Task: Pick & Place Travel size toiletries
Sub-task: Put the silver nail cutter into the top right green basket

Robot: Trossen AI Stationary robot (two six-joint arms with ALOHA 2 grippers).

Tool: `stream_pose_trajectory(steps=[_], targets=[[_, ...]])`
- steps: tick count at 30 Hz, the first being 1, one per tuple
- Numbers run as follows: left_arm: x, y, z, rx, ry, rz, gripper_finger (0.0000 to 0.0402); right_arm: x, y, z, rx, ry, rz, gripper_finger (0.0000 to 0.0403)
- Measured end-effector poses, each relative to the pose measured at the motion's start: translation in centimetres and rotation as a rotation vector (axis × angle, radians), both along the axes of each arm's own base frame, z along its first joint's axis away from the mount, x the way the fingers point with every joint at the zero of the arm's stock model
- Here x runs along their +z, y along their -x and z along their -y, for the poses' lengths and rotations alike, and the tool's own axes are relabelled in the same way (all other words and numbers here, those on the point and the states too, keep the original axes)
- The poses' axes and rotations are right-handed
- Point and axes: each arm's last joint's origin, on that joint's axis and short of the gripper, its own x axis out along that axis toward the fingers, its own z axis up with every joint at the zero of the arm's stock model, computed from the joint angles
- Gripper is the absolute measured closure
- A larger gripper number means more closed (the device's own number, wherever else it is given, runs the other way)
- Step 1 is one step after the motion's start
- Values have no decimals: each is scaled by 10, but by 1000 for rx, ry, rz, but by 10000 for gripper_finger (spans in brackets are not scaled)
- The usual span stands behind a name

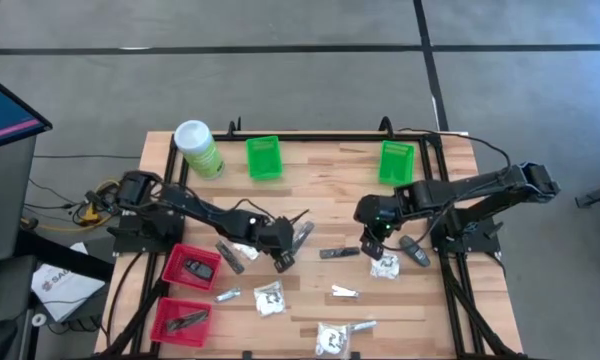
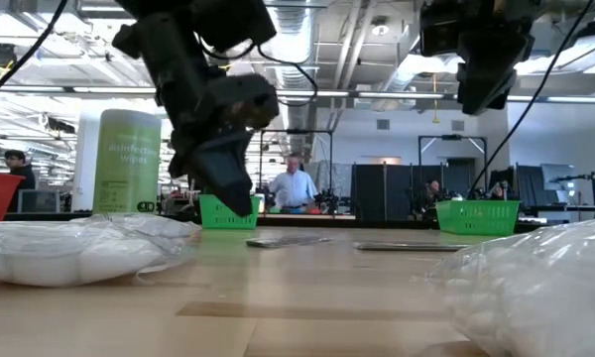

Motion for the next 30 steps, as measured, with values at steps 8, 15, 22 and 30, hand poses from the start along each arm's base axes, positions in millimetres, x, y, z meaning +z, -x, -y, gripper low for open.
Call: stream_pose_trajectory(steps=[8,15,22,30], targets=[[14,5,-2,39,9,30,401,0,2,-14,91,-11,7,399],[41,14,19,173,18,170,401,1,5,-30,120,-21,13,355],[61,27,49,270,73,310,401,3,7,-58,125,-23,75,347],[69,39,76,317,128,386,401,-27,-1,-104,118,-2,25,312]])
